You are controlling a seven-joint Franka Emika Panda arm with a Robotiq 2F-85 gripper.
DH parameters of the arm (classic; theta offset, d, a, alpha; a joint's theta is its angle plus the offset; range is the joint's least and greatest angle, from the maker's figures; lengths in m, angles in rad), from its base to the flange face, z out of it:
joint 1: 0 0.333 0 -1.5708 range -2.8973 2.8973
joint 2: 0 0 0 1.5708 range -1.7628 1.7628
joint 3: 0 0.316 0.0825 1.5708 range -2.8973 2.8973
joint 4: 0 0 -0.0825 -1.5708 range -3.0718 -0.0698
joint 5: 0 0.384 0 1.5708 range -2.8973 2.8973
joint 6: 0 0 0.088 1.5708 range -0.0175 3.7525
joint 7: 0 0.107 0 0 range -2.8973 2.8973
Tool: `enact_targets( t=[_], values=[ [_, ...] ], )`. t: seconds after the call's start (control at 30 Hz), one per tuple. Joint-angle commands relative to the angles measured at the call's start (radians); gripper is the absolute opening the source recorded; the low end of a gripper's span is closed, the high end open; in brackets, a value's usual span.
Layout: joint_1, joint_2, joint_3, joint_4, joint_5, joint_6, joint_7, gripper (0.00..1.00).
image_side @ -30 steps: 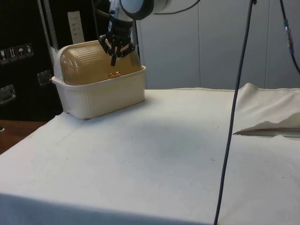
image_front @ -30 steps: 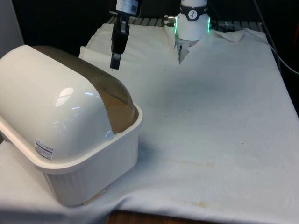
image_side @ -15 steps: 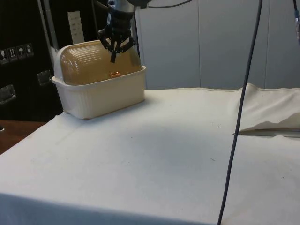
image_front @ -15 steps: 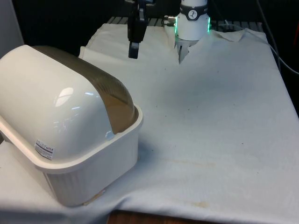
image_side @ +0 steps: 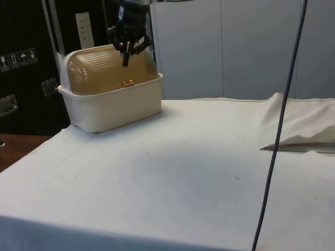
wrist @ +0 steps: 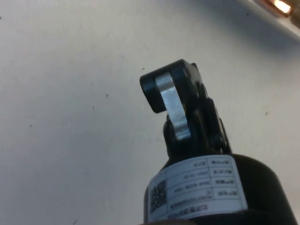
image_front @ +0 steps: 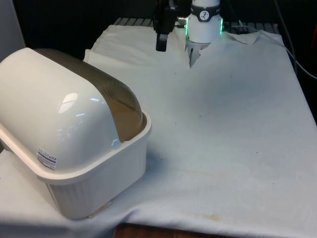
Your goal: Open the lid, then close it.
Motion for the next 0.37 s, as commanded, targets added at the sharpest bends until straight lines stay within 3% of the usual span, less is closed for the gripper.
enact_targets(
  t=[0.0,0.33],
  values=[
    [0.004,-0.013,-0.001,-0.018,-0.013,0.006,0.018,0.00],
    [-0.002,-0.036,0.011,-0.045,0.000,0.003,-0.001,0.00]
  ],
)
